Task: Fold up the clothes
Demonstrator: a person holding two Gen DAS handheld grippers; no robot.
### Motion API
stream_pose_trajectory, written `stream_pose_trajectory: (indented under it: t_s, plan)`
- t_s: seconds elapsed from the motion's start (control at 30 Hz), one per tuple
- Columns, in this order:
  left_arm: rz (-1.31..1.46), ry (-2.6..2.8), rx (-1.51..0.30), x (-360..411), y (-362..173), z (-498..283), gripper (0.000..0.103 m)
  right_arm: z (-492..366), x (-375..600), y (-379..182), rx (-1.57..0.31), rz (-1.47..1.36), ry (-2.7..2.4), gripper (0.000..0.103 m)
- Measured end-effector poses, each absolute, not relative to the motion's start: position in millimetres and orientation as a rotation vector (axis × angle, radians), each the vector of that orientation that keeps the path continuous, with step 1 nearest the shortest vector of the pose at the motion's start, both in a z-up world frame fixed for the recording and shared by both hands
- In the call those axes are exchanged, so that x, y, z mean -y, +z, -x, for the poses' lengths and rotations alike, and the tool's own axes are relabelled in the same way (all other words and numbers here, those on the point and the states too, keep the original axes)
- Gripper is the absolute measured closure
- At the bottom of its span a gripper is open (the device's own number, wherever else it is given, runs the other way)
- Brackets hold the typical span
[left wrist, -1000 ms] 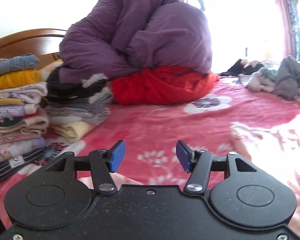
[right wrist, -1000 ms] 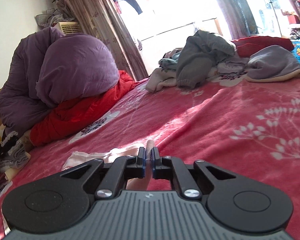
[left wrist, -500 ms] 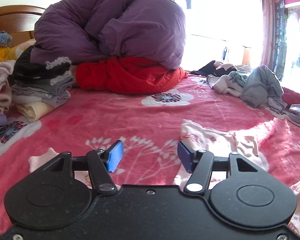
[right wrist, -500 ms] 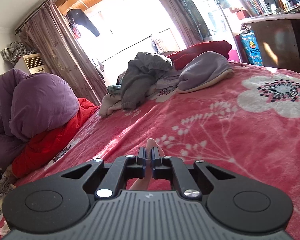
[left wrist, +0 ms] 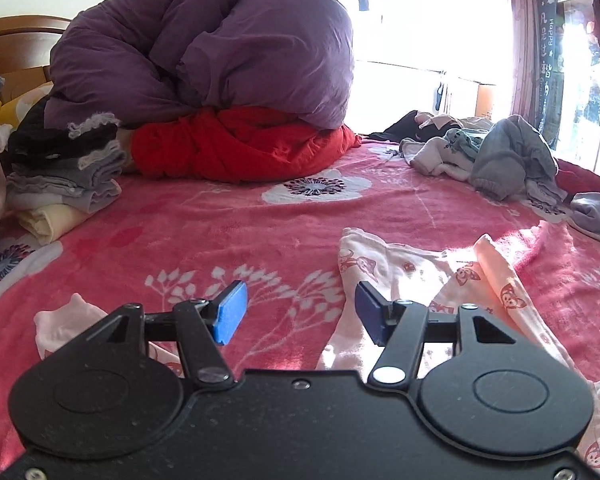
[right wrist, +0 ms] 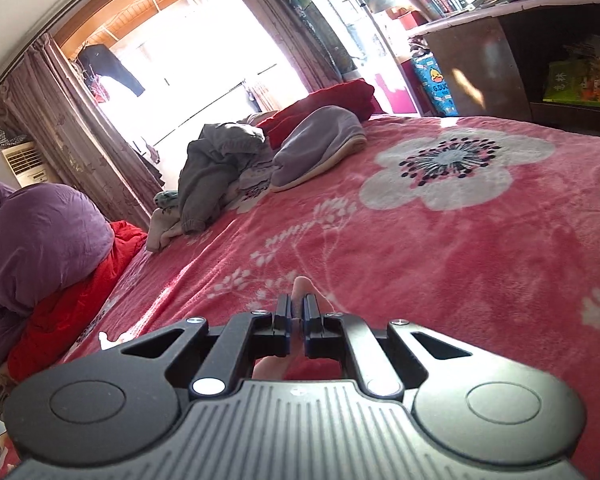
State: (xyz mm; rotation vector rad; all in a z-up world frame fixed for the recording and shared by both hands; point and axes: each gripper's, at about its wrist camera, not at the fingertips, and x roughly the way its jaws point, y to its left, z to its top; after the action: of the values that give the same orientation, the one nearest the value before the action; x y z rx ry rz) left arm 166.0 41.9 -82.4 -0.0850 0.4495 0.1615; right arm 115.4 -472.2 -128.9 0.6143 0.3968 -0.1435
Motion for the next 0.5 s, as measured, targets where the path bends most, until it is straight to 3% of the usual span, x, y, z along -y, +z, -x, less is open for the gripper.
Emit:
stream_pose_trajectory:
  t_s: [0.5]
  plan:
    - [0.124,0.13,-0.448,-45,-80,-164,0.044,-73,470,-140,-0.462,-0.618,-0.268,0.095]
